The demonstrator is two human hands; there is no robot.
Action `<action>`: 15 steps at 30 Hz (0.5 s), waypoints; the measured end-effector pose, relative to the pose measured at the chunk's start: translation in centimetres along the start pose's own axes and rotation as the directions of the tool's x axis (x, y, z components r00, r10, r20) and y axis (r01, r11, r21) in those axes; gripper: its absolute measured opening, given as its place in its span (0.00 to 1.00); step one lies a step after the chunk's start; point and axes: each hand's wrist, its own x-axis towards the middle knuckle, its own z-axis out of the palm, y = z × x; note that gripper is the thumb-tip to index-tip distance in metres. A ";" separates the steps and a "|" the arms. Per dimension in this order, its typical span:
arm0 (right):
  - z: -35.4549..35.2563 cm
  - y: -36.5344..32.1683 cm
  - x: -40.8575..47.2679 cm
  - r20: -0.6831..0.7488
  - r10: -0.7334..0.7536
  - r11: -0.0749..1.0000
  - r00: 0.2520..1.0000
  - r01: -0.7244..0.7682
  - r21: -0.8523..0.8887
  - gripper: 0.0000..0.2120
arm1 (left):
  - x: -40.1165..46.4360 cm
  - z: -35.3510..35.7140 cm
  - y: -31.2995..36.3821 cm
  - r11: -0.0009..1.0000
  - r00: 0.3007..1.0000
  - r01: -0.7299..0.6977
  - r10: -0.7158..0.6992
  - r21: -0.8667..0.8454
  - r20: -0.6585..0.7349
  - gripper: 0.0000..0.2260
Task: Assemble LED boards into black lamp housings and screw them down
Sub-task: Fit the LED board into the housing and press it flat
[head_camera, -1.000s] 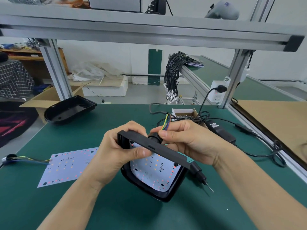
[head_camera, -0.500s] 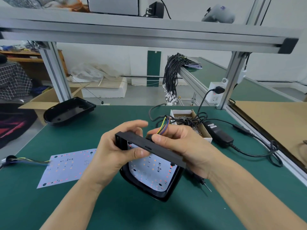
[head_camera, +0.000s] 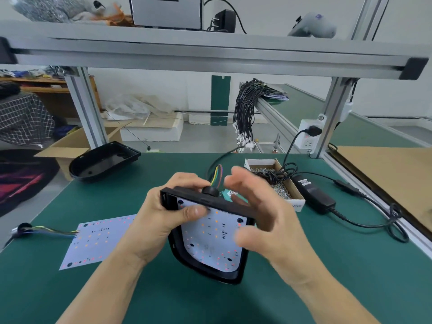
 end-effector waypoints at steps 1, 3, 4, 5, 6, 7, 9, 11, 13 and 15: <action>0.3 0.2 0.0 -0.004 -0.011 0.998 1.000 0.011 -0.063 0.34 | 0.0 0.0 0.0 1.000 1.000 0.003 -0.002 -0.012 0.010 0.17; 1.1 0.3 0.0 -0.036 -0.035 0.989 0.999 0.029 -0.145 0.27 | -0.1 0.1 0.2 0.998 1.000 0.017 -0.016 -0.053 0.021 0.18; 1.3 0.4 0.0 -0.057 -0.040 0.987 0.998 0.030 -0.161 0.25 | -0.1 0.1 0.3 0.998 1.000 0.019 -0.018 -0.068 0.013 0.18; 1.5 0.4 0.1 -0.082 -0.041 0.986 0.996 0.027 -0.166 0.24 | -0.1 0.2 0.3 0.998 1.000 0.014 -0.014 -0.069 0.004 0.17; 1.6 0.5 0.1 -0.103 -0.031 0.986 0.994 0.014 -0.164 0.23 | -0.1 0.3 0.3 0.998 1.000 0.008 -0.009 -0.062 -0.008 0.16; 1.7 0.5 0.2 -0.115 -0.010 0.988 0.993 -0.008 -0.152 0.22 | -0.1 0.4 0.2 0.998 1.000 0.004 -0.005 -0.055 -0.024 0.15; 1.8 0.5 0.1 -0.121 0.037 0.991 0.992 -0.053 -0.124 0.21 | -0.2 0.5 0.1 0.998 0.998 -0.004 0.001 -0.058 -0.055 0.14; 2.0 0.1 0.1 -0.106 0.017 0.988 0.994 -0.032 -0.148 0.19 | -0.3 0.7 0.1 0.998 0.998 -0.036 0.033 -0.046 -0.060 0.14; 2.1 -0.2 0.2 -0.083 -0.020 0.984 0.996 0.005 -0.178 0.18 | -0.5 0.6 0.1 0.998 0.996 -0.057 0.055 -0.032 -0.066 0.15; 2.2 -0.4 0.3 -0.048 -0.046 0.982 0.998 0.036 -0.183 0.18 | -0.6 0.3 0.0 0.998 0.997 -0.051 0.048 -0.035 -0.066 0.15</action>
